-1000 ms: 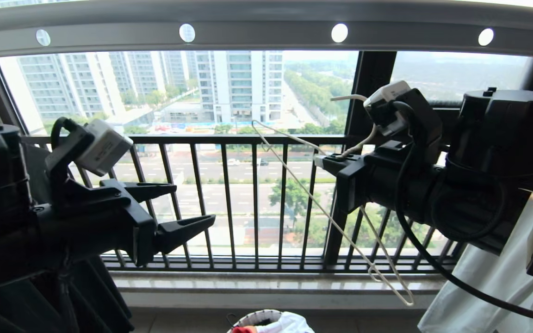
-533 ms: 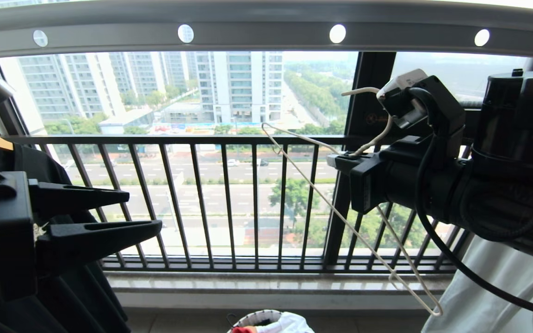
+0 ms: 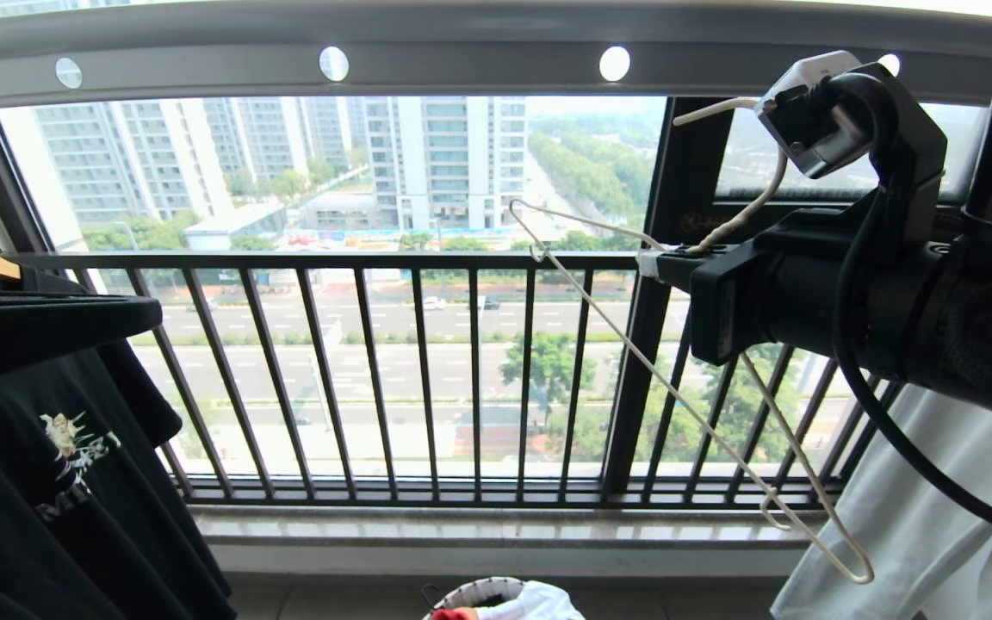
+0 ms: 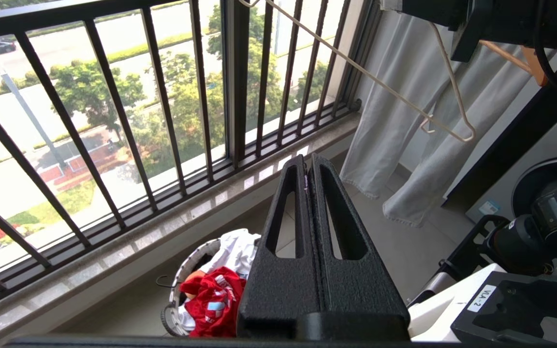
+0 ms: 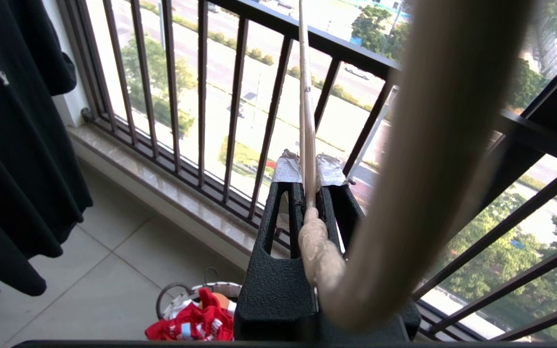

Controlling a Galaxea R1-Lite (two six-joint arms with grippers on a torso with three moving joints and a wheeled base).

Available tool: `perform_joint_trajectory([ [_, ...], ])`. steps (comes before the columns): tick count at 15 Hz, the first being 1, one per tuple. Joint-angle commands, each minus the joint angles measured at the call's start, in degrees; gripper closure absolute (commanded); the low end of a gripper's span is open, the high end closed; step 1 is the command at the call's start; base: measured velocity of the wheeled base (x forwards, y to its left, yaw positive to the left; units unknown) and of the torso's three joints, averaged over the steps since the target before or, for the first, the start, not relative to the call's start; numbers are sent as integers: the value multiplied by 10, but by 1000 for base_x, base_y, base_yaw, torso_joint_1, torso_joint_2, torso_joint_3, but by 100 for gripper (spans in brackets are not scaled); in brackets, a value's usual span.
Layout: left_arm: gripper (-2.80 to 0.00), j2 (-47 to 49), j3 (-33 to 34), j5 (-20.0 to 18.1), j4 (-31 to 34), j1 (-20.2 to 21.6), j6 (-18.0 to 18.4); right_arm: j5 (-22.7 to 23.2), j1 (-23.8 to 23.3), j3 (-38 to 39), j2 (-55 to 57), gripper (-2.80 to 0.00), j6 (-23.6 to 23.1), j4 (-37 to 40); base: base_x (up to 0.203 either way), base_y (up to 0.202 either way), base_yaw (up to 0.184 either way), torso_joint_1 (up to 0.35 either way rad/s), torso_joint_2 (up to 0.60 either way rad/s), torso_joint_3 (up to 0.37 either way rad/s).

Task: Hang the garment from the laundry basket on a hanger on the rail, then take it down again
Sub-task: Hang the clothes rack on the clothesline

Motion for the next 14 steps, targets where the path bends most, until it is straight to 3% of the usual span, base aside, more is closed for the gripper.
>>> perform_joint_trajectory([
  [1, 0, -14, 1, -4, -1, 0, 0, -19, 6, -36, 23, 0, -2, 16, 0, 0, 0, 0, 0, 0],
  [10, 0, -28, 3, -4, -1, 0, 2, -38, 4, -165, 110, 0, -24, 36, 0, 0, 0, 0, 0, 0],
  [14, 0, -31, 3, -4, -2, 0, 2, -38, -30, -218, 139, 0, -29, 48, 0, 0, 0, 0, 0, 0],
])
